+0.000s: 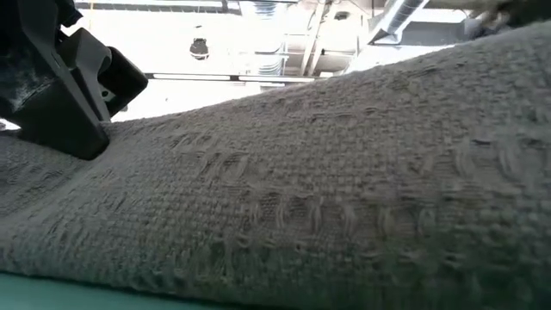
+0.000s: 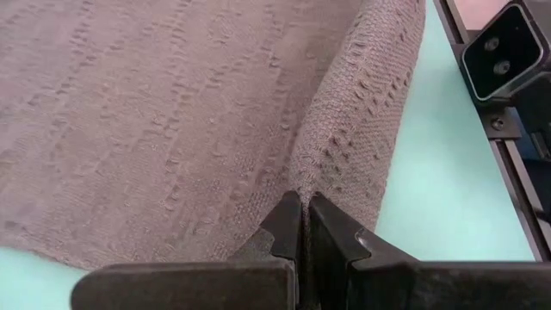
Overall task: Roll towel
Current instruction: Roll the gray towel
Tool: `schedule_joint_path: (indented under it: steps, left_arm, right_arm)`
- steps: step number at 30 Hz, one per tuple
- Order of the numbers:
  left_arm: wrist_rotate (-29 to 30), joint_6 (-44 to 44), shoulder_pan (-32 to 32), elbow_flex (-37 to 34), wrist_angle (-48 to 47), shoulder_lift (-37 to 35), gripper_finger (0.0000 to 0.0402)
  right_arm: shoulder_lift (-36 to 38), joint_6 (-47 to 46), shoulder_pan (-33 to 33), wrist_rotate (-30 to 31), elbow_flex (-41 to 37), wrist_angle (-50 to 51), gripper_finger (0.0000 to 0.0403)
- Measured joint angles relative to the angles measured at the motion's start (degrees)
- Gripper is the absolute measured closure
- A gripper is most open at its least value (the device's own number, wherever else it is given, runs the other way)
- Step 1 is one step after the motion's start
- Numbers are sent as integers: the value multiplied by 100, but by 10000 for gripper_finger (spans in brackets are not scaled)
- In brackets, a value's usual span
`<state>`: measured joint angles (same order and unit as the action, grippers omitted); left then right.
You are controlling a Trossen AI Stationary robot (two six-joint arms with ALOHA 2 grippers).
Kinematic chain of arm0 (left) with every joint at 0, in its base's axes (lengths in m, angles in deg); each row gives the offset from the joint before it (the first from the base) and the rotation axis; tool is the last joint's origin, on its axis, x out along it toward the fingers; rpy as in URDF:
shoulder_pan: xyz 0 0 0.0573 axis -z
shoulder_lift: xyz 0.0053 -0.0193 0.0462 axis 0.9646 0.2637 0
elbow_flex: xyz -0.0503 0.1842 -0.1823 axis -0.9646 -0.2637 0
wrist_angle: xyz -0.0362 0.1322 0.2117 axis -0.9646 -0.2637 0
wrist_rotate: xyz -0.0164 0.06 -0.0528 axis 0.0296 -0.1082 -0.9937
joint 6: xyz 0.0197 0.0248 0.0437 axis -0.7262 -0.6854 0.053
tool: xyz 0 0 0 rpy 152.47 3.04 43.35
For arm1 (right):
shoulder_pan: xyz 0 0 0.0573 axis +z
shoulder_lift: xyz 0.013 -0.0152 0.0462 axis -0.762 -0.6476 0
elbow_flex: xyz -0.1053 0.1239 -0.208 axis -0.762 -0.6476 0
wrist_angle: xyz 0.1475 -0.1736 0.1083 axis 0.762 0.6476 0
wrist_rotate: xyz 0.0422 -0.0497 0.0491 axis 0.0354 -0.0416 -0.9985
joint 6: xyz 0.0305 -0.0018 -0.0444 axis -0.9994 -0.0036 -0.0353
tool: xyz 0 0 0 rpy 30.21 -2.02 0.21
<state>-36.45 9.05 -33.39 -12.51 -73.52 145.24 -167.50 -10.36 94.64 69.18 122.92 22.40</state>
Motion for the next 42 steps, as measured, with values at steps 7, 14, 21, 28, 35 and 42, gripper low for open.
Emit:
schedule_joint_path:
  steps: [7,14,21,28,35,42]
  left_arm:
    - [66,0,0,0,4,0,401]
    - [83,-15,0,0,19,0,401]
    - [83,30,0,0,22,0,401]
    - [81,110,0,0,10,0,401]
    - [79,109,0,0,4,0,401]
    - [87,109,0,0,4,0,401]
  right_arm:
    - [23,-262,46,-2,-226,-298,306]
    - [194,-312,439,-40,367,274,306]
    - [198,533,152,1215,501,636,306]
    - [189,988,-297,952,99,-220,306]
    - [184,295,-129,476,-633,-1030,306]
    - [183,-300,208,471,-902,-1032,306]
